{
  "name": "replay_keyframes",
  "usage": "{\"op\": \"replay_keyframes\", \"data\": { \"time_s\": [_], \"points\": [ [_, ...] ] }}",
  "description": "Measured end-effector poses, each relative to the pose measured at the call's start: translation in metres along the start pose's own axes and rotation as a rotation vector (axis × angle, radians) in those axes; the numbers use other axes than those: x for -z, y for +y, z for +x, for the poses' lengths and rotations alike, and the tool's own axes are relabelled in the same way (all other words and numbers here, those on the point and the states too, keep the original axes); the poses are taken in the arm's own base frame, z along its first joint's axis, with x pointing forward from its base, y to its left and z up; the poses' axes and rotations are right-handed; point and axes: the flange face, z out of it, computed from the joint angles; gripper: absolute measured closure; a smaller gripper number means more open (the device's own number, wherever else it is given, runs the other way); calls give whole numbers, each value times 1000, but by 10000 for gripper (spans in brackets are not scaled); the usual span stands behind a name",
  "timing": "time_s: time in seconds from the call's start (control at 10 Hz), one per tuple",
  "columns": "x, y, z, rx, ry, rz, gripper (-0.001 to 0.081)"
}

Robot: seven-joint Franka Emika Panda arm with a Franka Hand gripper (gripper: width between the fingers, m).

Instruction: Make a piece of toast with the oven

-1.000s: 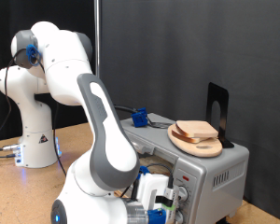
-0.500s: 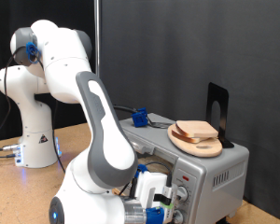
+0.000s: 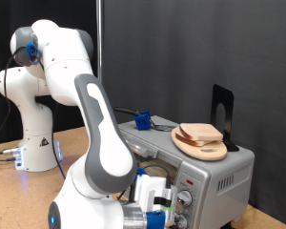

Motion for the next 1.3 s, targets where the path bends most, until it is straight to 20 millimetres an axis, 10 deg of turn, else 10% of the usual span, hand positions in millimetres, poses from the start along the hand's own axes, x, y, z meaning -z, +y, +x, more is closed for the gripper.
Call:
{"op": "replay_keyframes", "data": {
  "time_s": [1.3],
  "points": [
    [-1,15,-4,247,56,127,702]
  ]
}}
